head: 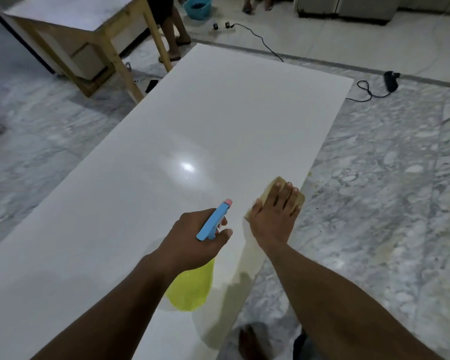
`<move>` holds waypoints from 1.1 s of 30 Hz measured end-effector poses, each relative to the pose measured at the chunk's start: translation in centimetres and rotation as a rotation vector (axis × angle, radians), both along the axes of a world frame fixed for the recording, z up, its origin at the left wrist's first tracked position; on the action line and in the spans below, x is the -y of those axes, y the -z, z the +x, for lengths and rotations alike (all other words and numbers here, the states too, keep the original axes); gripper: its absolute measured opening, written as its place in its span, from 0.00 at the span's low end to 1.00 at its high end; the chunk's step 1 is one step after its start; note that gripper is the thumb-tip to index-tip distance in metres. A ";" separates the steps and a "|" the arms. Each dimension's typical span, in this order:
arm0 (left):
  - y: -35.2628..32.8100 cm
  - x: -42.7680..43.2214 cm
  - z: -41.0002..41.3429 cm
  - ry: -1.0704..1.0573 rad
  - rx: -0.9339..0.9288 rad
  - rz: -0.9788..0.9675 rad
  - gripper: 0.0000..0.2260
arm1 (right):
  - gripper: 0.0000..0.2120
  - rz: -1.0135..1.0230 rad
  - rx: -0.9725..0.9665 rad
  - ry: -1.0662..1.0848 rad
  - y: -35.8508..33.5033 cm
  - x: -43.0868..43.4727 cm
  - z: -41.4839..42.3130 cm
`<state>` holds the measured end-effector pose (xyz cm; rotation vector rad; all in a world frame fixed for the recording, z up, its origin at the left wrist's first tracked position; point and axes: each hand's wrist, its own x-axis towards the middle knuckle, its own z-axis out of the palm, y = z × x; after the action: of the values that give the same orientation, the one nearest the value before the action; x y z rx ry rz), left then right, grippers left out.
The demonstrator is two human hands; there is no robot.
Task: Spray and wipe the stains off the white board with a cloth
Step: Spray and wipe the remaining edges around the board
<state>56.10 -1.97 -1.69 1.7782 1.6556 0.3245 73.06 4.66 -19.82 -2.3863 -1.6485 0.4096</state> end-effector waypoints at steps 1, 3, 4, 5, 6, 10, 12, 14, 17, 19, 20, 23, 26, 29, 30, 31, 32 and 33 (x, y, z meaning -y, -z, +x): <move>0.1 1.2 -0.7 0.010 -0.005 -0.003 0.06 | 0.35 0.000 -0.002 -0.001 0.0 1.6 -1.0; 0.3 3.0 -1.9 0.037 -0.030 -0.010 0.06 | 0.35 -0.008 -0.007 0.000 -0.1 4.2 -2.6; 0.4 3.8 -2.3 0.044 -0.032 -0.014 0.06 | 0.35 -0.012 -0.008 0.004 -0.1 5.3 -3.2; 0.6 4.5 -2.7 0.048 -0.029 -0.013 0.06 | 0.35 -0.015 -0.011 0.008 -0.1 6.2 -3.7; 0.7 5.2 -3.0 0.054 -0.024 -0.008 0.06 | 0.35 -0.016 -0.013 0.008 -0.1 7.1 -4.3; 1.4 7.7 -4.5 0.038 -0.009 0.001 0.07 | 0.34 -0.023 -0.012 -0.014 0.0 9.5 -5.5; 1.7 9.2 -5.3 0.026 -0.010 0.014 0.06 | 0.34 -0.021 -0.023 -0.040 0.0 10.4 -5.9; 1.7 11.3 -6.0 0.022 -0.009 0.023 0.06 | 0.34 -0.044 -0.047 -0.074 0.0 12.3 -6.4; 1.1 15.2 -7.1 -0.017 -0.001 0.021 0.07 | 0.34 -0.067 -0.060 -0.143 -0.2 16.3 -7.9; 0.5 18.7 -8.1 -0.051 0.008 0.020 0.08 | 0.35 -0.084 -0.081 -0.192 -0.4 20.0 -9.4; 0.3 20.2 -8.5 -0.065 0.017 0.019 0.08 | 0.35 -0.087 -0.095 -0.206 -0.4 21.6 -10.1; 0.0 25.3 -9.9 -0.102 0.029 -0.004 0.07 | 0.35 -0.102 -0.129 -0.241 -0.6 26.8 -12.4; -0.4 29.9 -11.1 -0.122 0.011 -0.032 0.07 | 0.35 -0.132 -0.151 -0.262 -1.0 31.6 -14.9; -1.2 33.6 -12.5 -0.124 -0.004 -0.029 0.07 | 0.35 -0.139 -0.153 -0.270 -1.3 34.9 -16.8; -1.4 34.6 -13.0 -0.115 -0.020 -0.022 0.07 | 0.35 -0.135 -0.156 -0.273 -1.2 35.8 -17.3; -1.6 35.6 -13.6 -0.106 -0.041 -0.019 0.07 | 0.35 -0.127 -0.160 -0.274 -1.1 37.0 -18.0; -1.7 36.5 -14.3 -0.102 -0.058 -0.014 0.07 | 0.35 -0.120 -0.163 -0.274 -1.1 38.1 -18.6; -1.9 37.3 -15.0 -0.098 -0.072 -0.009 0.07 | 0.35 -0.113 -0.165 -0.276 -1.1 39.3 -19.3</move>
<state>41.11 -39.29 0.24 1.7237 1.7958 0.3004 53.74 -34.63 -18.72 -2.1341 -1.9268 0.7439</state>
